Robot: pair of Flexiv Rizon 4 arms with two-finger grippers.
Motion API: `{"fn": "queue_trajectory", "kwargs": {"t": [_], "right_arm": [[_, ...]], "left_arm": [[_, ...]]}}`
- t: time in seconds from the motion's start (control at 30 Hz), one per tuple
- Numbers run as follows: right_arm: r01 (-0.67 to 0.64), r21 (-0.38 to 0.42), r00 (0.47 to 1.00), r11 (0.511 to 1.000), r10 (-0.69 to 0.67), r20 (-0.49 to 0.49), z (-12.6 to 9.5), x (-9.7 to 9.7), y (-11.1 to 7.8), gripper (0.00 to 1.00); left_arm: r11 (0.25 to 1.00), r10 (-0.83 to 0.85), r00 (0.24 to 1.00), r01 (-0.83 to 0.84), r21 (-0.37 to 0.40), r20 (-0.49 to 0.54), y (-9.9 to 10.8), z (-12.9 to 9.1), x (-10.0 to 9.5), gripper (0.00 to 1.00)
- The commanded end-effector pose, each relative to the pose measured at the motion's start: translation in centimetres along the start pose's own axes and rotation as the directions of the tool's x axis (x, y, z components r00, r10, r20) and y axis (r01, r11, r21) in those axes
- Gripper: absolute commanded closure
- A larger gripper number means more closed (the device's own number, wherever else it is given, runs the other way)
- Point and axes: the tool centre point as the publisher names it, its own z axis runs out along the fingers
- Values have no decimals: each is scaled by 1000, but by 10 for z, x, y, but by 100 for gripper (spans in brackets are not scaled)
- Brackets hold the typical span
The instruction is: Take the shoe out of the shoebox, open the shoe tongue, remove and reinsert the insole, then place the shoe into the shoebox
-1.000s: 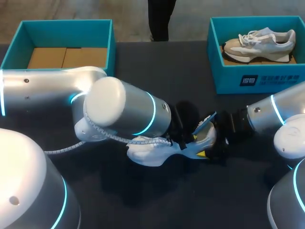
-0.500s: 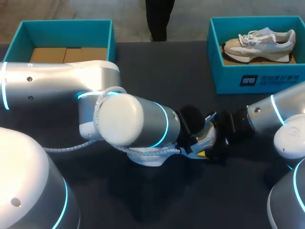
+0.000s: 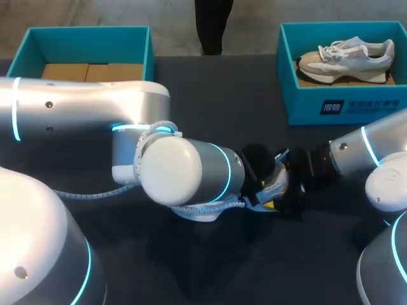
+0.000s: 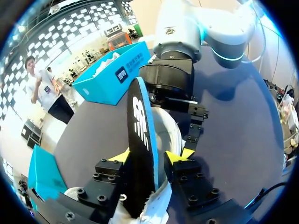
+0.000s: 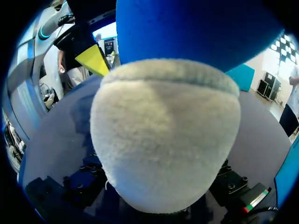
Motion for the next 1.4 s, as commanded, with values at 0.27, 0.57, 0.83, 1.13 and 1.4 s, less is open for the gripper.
{"fn": "queue_trajectory", "kwargs": {"t": [0.27,0.57,0.83,1.13,1.4], "right_arm": [[0,4,1000,1000,0,1,7,0,-4,100],[0,4,1000,1000,0,1,7,0,-4,100],[0,4,1000,1000,0,1,7,0,-4,100],[0,4,1000,1000,0,1,7,0,-4,100],[0,4,1000,1000,0,1,7,0,-4,100]], "left_arm": [[1000,-1,1000,1,7,-26,-1,10,-2,100],[998,9,998,-4,69,-67,-9,-3,-2,100],[991,4,991,14,135,-134,-21,-22,-11,100],[982,29,960,24,187,-277,-46,-34,-19,100],[989,92,906,-34,146,-414,-65,-43,-18,100]]}}
